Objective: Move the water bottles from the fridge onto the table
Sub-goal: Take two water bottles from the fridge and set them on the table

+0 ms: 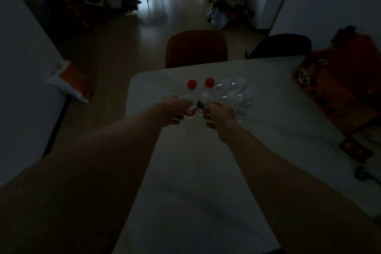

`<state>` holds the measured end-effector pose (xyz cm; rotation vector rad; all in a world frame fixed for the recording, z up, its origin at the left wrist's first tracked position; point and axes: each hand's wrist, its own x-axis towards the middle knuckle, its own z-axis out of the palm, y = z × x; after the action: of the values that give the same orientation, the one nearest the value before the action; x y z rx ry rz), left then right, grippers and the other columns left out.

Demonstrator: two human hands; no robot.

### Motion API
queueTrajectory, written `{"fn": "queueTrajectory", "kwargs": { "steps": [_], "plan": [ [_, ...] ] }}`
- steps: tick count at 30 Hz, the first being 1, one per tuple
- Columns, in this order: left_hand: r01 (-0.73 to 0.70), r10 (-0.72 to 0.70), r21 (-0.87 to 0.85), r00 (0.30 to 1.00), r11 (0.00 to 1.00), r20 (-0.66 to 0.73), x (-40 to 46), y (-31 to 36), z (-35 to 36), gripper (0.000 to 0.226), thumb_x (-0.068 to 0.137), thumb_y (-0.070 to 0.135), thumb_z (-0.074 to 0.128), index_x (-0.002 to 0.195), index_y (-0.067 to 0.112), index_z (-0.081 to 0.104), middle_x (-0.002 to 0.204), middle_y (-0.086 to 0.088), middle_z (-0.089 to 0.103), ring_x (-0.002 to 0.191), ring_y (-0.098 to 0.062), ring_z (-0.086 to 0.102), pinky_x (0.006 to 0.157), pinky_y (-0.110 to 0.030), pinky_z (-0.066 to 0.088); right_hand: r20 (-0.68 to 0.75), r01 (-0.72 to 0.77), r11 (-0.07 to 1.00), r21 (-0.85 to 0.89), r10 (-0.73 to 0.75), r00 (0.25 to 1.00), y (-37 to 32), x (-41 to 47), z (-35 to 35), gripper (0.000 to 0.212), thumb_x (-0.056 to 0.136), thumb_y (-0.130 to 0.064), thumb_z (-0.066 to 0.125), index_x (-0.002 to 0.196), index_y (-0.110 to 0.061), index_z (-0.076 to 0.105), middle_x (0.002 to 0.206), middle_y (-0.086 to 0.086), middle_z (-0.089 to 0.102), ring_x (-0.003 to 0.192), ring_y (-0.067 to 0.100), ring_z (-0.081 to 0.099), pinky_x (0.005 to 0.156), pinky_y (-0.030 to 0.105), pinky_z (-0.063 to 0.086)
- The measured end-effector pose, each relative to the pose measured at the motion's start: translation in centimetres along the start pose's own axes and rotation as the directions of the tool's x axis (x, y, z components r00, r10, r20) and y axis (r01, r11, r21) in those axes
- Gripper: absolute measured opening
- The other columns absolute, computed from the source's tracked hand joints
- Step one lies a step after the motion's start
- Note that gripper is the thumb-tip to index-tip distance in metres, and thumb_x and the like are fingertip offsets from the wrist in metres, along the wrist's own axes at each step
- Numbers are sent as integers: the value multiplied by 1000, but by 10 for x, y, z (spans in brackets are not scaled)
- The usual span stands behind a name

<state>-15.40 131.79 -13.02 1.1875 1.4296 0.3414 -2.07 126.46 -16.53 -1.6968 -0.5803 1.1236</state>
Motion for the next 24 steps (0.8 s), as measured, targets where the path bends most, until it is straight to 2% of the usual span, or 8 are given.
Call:
{"fn": "queueTrajectory", "kwargs": {
  "steps": [2,5,8,11,14,18,22,24],
  "plan": [
    [-39,39,-66,999,997,-7,-44,21,-9,30,94,34,60,112,10,59,96,-7,63,82,-19,60,80,-36,50,4,-21,999,50,21,1000,-33,-33,-13,18,94,-36,58,91,-20,64,86,0,68,76,17,63,63,27,48],
    [-76,79,-115,997,990,16,-122,43,-15,34,94,35,59,118,11,57,106,-10,65,82,-19,61,73,-32,52,-25,-26,994,107,29,999,-77,-97,-33,33,97,-42,52,110,-14,62,95,4,68,89,24,64,66,31,49],
    [-111,122,-110,988,988,94,-212,47,-21,18,94,31,60,101,14,59,92,-8,64,71,-16,60,56,-24,50,-61,-30,983,179,42,997,-109,-187,-57,32,98,-43,49,93,-14,59,93,8,67,83,26,63,71,33,49],
    [-195,215,-136,966,971,144,-303,36,-25,13,93,24,60,91,11,59,82,-8,61,59,-17,62,63,-27,47,-153,46,978,204,-14,988,-123,-296,-86,31,98,-45,49,88,-16,57,89,7,65,78,22,61,76,36,51],
    [-274,312,-185,924,944,223,-390,15,-16,21,92,23,60,106,9,59,86,-9,61,77,-25,59,68,-31,45,-279,134,969,210,-72,958,-115,-412,-107,34,97,-48,50,92,-15,60,87,5,64,76,21,61,72,35,51],
    [-318,330,-99,863,943,382,-511,-31,19,19,92,29,61,105,15,62,98,-6,66,87,-21,61,77,-33,46,-386,177,954,240,-74,920,-75,-561,-129,41,93,-52,52,103,-14,65,88,6,67,73,21,63,64,30,49],
    [-353,291,-9,756,936,587,-629,-72,68,16,90,31,63,95,17,64,95,-5,66,82,-19,59,69,-30,44,-473,176,949,263,-32,881,-32,-695,-169,43,93,-55,49,103,-16,61,86,5,65,63,18,57,59,25,42],
    [-399,299,-1,685,917,665,-685,-84,95,14,89,31,63,89,17,64,87,-4,64,74,-17,56,65,-29,39,-529,228,927,299,-38,848,-14,-759,-200,36,96,-51,48,92,-17,59,74,3,63,51,15,54,54,21,39]
  ]
}}
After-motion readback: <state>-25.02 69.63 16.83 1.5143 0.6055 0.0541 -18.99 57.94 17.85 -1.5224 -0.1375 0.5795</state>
